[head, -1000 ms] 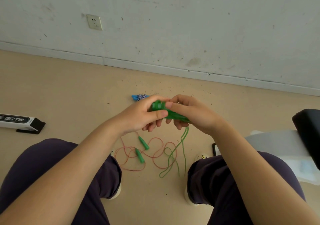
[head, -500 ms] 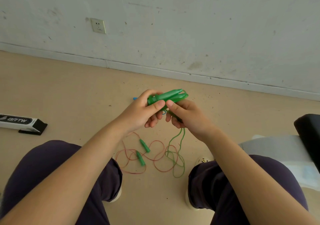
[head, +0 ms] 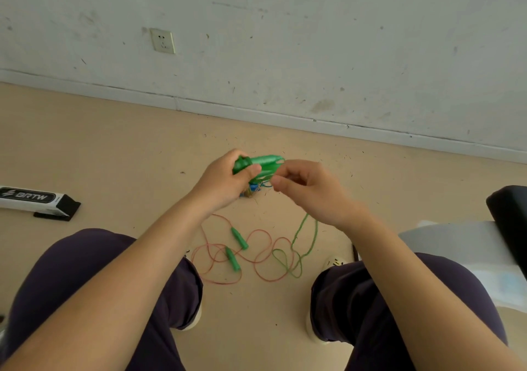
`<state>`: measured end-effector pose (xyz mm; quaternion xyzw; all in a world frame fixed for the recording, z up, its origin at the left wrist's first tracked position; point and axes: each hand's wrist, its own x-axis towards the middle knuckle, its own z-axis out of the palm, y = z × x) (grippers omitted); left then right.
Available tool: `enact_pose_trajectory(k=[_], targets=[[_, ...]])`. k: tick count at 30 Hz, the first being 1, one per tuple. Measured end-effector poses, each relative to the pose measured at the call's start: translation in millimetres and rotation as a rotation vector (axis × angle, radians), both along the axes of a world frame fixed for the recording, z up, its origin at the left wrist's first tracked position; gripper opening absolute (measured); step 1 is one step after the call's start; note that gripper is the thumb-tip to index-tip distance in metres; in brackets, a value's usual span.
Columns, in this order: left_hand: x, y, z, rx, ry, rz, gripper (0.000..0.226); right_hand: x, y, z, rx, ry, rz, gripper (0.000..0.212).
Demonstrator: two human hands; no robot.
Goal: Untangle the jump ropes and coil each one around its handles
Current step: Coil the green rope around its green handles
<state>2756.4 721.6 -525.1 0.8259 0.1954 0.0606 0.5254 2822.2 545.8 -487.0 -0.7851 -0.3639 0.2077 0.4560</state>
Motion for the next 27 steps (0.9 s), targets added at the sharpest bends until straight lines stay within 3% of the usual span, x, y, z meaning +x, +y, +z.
enact_pose_trajectory(k=[4,6,9,15,20,22,27], targets=[[-6.5,-1.0,7.5,-0.298,0.130,-0.287,0.023,15.7,-14.3,4.8,0.099,-0.074,-0.116,0.015],[-9.2,-6.2,10.1,-0.342,0.155,-0.430,0.026,18.0,-14.3,1.4,0.107,-0.114,-0.151,0.013],[-10.2,-12.7,13.3,-0.345,0.142,-0.526,0.007,17.1,-10.6,-6.0,0.102,-0.128,-0.156,0.012],[-12.2,-16.0,15.1,-0.211,0.115,-0.482,0.020,11.4,-2.7,-15.8,0.039,-0.053,-0.191,0.017],[-13.7,-15.6,13.4,-0.151,0.097,-0.422,0.021,11.0,2.3,-14.3,0.056,0.017,-0.215,0.005],[-12.8,-18.0,12.3,-0.145,0.110,-0.406,0.024,12.2,1.8,-15.0,0.072,0.059,-0.203,0.019],[-11.7,-21.5,12.0,-0.106,0.139,-0.384,0.028,14.4,2.4,-17.4,0.007,0.041,-0.176,0.017]])
